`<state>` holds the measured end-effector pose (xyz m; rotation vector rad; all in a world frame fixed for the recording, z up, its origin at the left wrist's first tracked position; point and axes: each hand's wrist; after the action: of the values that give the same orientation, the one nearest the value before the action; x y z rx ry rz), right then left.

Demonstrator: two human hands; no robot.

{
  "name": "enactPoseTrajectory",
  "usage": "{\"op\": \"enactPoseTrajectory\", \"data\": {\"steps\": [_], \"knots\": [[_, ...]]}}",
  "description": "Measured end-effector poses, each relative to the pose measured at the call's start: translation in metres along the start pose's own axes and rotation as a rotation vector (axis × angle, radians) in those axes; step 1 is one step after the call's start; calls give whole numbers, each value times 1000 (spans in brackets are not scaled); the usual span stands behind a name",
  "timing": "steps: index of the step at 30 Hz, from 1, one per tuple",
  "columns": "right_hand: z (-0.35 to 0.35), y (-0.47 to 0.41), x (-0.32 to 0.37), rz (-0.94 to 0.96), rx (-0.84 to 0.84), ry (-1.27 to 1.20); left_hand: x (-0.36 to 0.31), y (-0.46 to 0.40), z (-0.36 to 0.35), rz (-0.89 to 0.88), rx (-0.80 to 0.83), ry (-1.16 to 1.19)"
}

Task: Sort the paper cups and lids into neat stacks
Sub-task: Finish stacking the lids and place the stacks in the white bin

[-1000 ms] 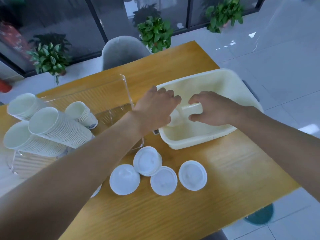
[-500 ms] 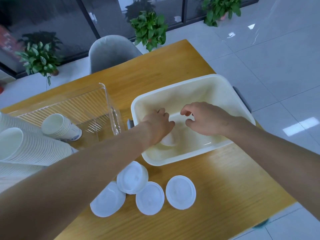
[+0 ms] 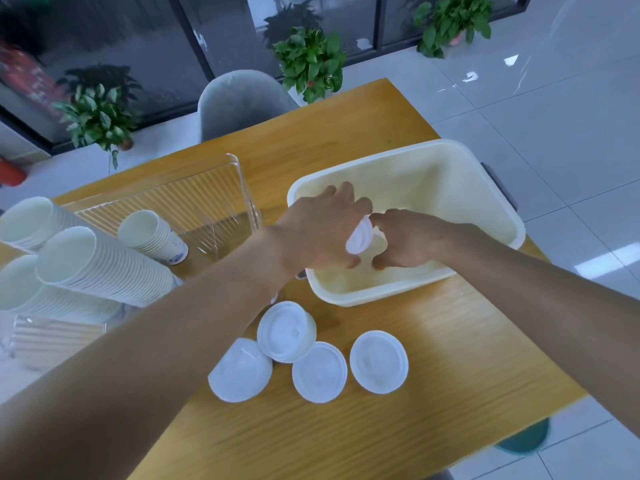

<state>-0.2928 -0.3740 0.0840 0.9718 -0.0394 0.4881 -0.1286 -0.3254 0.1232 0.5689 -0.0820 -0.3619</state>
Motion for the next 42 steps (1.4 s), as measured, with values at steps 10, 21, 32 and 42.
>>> {"op": "enactPoseTrajectory", "data": {"steps": [10, 21, 32, 42], "knots": [[-14, -39, 39, -117, 39, 244, 18, 59, -33, 7, -472, 308], [-4, 18, 57, 144, -360, -242, 27, 90, -89, 24, -784, 666], [-103, 76, 107, 558, -781, -283, 0, 133, -179, 63, -984, 731], [-234, 37, 141, 869, -815, -359, -2, 196, -279, 57, -962, 417]]}}
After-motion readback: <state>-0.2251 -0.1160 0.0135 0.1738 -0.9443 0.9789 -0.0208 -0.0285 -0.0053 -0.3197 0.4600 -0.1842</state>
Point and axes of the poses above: each hand's wrist, its own y-axis away from the middle knuckle, its own z-axis out of the back of the hand, x = y × z, and after that the axes turned 15 degrees about x, right-handed
